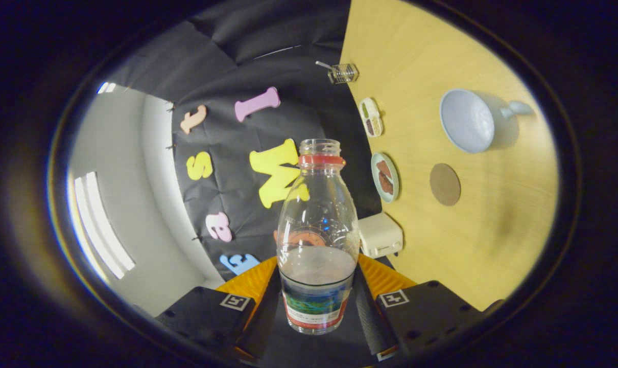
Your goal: Take the bottle from table, then pour the juice into the cup, finally place the bottle on the coaster
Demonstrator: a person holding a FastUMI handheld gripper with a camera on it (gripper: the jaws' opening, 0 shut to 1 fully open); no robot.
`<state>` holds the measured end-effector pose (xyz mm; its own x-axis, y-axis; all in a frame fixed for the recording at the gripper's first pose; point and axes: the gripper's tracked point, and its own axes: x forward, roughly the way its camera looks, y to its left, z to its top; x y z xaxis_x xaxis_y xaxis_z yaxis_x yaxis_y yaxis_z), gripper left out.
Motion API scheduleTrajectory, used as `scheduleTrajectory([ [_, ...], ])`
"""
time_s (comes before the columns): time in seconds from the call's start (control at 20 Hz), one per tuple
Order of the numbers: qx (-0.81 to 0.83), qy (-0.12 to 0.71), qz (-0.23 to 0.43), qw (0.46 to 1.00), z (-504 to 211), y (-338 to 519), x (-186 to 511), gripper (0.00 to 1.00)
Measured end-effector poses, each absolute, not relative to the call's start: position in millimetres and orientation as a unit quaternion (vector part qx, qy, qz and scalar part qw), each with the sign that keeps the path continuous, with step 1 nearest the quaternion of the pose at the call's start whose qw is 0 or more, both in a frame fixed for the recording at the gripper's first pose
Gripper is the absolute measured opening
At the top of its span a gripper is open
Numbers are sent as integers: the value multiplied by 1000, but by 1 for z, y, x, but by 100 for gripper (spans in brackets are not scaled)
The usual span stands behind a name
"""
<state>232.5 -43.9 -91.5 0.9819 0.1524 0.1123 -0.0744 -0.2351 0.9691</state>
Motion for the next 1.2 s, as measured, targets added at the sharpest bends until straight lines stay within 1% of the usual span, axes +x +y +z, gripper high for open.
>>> scheduleTrajectory([
  [0.3, 603, 28, 88, 792, -88, -47, 233, 77],
  [0.5, 490, 12, 97, 866, -84, -55, 232, 77],
  [0.65, 376, 24, 89, 922, -92, -61, 238, 77],
  [0.9, 260, 14, 76, 962, -102, -63, 259, 77],
  [1.2, 128, 40, 39, 990, -156, -66, 312, 78],
])
